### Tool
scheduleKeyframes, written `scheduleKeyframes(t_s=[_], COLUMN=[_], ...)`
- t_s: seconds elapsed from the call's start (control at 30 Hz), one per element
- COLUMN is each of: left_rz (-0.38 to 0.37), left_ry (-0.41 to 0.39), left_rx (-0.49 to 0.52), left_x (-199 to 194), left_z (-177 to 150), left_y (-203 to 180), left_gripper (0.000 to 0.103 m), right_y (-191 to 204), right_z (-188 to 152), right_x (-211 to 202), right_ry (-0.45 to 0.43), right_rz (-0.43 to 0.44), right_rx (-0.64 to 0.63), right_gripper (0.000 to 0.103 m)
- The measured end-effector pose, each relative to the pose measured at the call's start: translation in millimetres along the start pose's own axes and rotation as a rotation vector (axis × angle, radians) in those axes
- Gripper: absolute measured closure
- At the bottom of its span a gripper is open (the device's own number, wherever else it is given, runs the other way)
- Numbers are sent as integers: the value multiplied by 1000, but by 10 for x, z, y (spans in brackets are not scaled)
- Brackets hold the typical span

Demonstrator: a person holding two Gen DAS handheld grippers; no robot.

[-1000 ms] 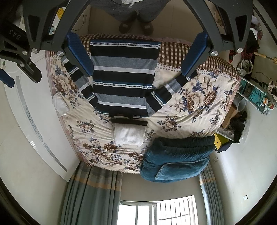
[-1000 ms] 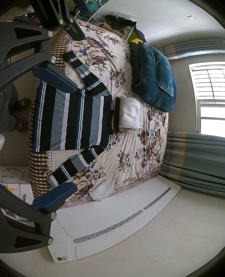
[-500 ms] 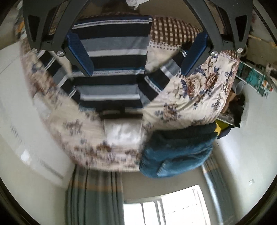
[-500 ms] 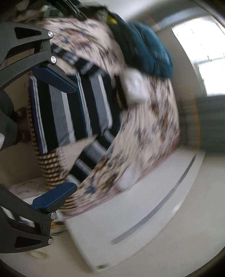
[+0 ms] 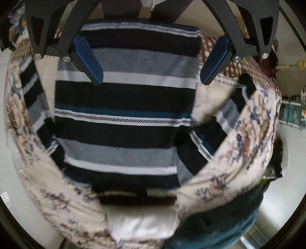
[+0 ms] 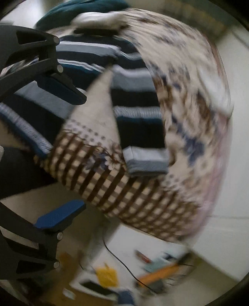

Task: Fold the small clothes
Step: 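Grasp the sweater cuff with the right tool while the left tool lowers toward the sweater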

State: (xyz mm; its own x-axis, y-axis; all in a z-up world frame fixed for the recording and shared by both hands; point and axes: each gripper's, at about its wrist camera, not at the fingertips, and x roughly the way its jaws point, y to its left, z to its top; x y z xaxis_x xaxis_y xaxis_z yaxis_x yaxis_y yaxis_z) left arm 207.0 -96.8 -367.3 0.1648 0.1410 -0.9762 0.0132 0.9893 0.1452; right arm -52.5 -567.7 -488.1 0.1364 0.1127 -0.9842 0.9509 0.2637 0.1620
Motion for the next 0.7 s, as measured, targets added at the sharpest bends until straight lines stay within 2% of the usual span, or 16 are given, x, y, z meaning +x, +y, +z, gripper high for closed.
scheduleKeyframes(t_s=[0.13,0.2,0.27,0.33,0.37,0.4,0.47,0.5,0.53,0.6,0.7], left_rz=[36,47,41,34,26,14,-10,-15,-13,-12,-15], left_ry=[27,47,65,83,93,96,92,92,99,96,65], left_rx=[4,3,-16,-43,-57,-67,-95,-98,-94,-92,-85], left_x=[562,796,1090,1374,1478,1542,1673,1721,1776,1797,1719], left_z=[57,84,103,114,107,121,82,69,37,-1,-12], left_y=[-128,-162,-166,-150,-142,-139,-90,-74,-36,62,260], left_gripper=[0,0,0,0,0,0,0,0,0,0,0], right_y=[-310,-478,-610,-689,-691,-677,-577,-515,-443,-237,127], right_z=[346,434,466,493,508,515,529,528,527,517,476], right_x=[764,1147,1382,1511,1515,1503,1448,1404,1338,1202,860], right_ry=[34,65,78,49,11,-10,-53,-78,-88,-123,-169], right_rz=[72,169,243,286,297,288,247,233,222,164,136], right_rx=[212,353,460,527,541,536,482,442,412,332,268], right_gripper=[6,7,17,23,32,38,70,79,92,94,94])
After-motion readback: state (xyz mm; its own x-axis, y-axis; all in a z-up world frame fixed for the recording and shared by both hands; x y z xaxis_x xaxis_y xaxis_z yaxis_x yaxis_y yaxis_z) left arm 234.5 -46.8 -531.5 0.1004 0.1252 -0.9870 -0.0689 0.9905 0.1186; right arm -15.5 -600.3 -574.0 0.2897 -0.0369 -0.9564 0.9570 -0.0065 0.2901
